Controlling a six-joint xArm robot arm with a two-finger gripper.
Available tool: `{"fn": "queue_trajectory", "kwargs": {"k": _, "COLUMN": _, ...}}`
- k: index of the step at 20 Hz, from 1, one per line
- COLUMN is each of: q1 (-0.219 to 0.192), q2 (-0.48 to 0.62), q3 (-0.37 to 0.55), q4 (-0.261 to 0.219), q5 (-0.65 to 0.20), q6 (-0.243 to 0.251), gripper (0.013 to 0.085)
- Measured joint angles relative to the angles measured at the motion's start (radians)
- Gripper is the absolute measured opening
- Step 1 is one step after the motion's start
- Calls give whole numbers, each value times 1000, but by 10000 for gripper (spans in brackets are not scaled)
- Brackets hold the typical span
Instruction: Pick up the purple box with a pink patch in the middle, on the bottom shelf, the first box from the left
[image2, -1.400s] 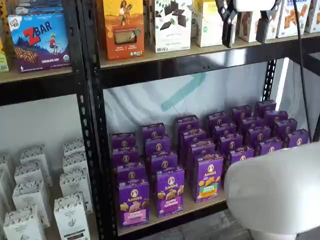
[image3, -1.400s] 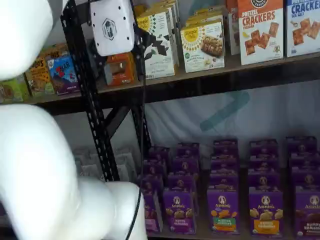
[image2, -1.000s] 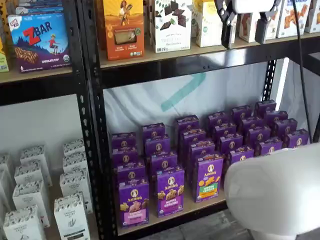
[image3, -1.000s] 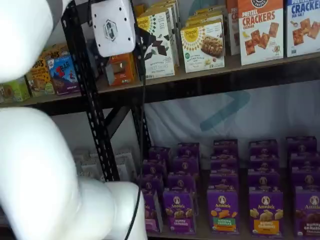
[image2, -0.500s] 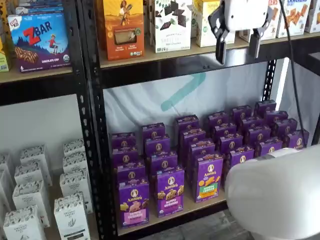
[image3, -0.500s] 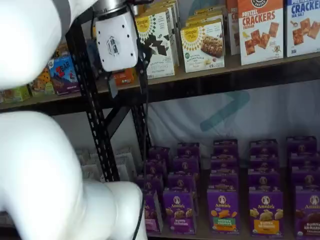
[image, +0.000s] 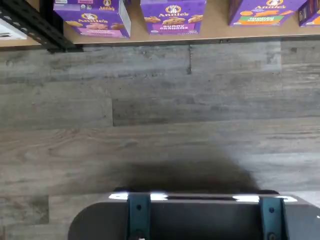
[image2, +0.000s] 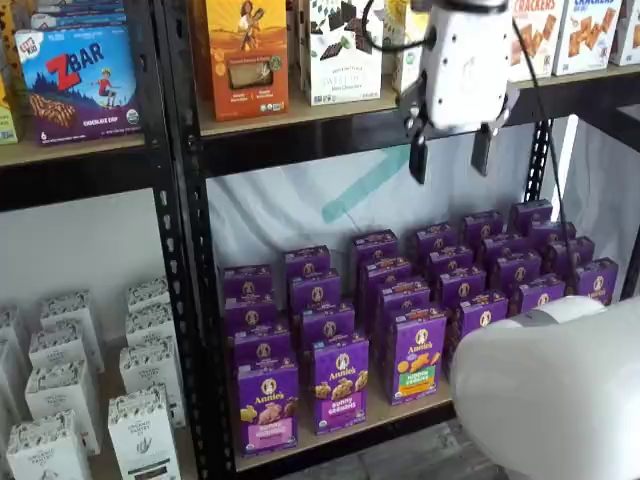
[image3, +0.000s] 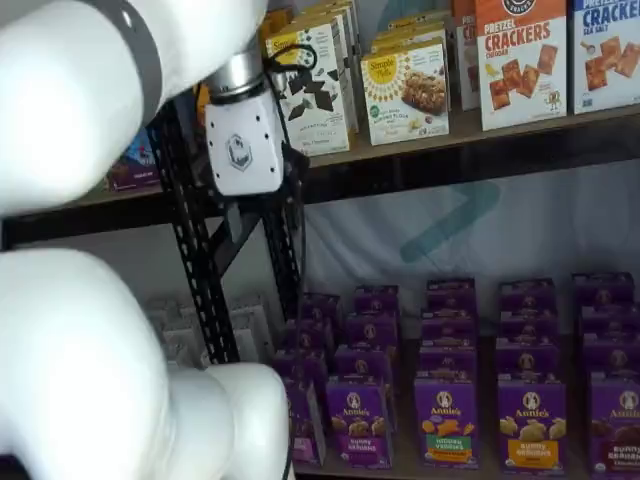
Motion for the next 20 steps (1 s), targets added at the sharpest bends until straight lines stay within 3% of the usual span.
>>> {"fn": "queue_trajectory", "kwargs": {"k": 8, "q1": 36, "q2": 15, "q3": 172, "q4": -13, "q5": -179, "q6": 31, "gripper": 850}}
{"fn": "queue_trajectory", "kwargs": {"k": 16, "q1": 74, "q2": 75, "q3": 284, "q4": 6, "q5": -354, "q6": 59, "gripper": 850}}
{"fn": "queue_trajectory", "kwargs": {"k": 20, "q1": 105, "q2": 121, "q3": 352, "q4": 19, "q5": -496, "q6": 78, "gripper": 850}}
